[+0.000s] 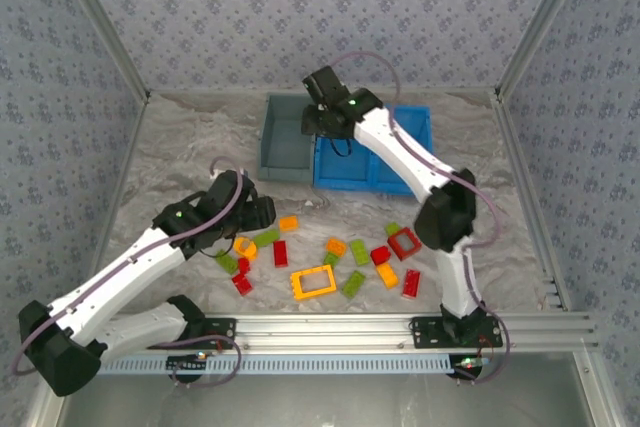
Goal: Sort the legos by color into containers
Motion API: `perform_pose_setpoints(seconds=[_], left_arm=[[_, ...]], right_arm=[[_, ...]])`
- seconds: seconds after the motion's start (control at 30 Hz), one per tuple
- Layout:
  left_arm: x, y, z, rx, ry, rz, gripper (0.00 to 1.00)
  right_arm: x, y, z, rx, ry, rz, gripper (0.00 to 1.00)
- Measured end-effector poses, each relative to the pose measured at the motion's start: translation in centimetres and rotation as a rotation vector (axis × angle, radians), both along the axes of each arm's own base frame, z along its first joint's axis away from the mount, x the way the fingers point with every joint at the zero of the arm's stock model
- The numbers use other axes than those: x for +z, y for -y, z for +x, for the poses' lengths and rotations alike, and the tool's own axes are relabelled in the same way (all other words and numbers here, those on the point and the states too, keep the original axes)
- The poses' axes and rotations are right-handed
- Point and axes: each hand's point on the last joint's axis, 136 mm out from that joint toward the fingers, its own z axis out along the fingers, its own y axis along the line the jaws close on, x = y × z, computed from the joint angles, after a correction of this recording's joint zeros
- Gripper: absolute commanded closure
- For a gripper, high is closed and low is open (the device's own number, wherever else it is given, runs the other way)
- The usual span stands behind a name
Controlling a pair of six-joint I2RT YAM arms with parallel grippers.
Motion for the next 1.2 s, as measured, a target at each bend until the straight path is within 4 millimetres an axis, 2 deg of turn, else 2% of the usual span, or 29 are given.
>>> perform_pose_setpoints(seconds=[0.07,0.13,0.23,0.33,0.43,0.53,0.63,0.73,0.87,1.1,1.2], left_arm=[[-0.5,1.3,-0.8,-0.063,-0.023,0.0,0.36],[-0.8,3.0,-2.3,-0.159,-0.036,0.006,0.38],[-1.3,5.6,-4.8,-0.33,-0.043,0.024,0.43],[-2.6,7.7,-7.0,-0.504,-0.066,0.075,0.48],[-5.4,9.2,-8.5,-0.655,-0.12,0.174,0.5],[-8.3,10.0,-9.2,-0.763,-0.173,0.291,0.52],[-10.2,10.4,-9.4,-0.839,-0.203,0.382,0.55],[-11.1,11.0,-9.2,-0.892,-0.208,0.433,0.55],[-11.9,11.7,-8.9,-0.934,-0.208,0.47,0.6],[-13.8,11.6,-8.9,-0.97,-0.242,0.518,0.6],[-14.3,11.7,-8.7,-0.973,-0.241,0.53,0.65]], right_arm=[[2.2,0.9,-2.8,0.034,0.058,0.01,0.45],[3.7,1.8,-6.7,0.084,0.108,0.019,0.44],[4.0,3.0,-12.3,0.169,0.155,0.031,0.44],[2.4,4.3,-17.8,0.256,0.157,0.037,0.45],[-0.2,5.6,-22.4,0.326,0.123,0.042,0.44],[-2.2,6.2,-26.5,0.387,0.073,0.071,0.44],[-3.6,6.2,-29.9,0.442,0.03,0.11,0.43],[-4.2,6.3,-32.1,0.47,0.003,0.147,0.44],[-4.9,6.9,-33.7,0.46,-0.023,0.169,0.43],[-4.7,8.8,-34.4,0.402,-0.022,0.2,0.43],[-4.5,9.5,-34.1,0.373,-0.013,0.205,0.43]])
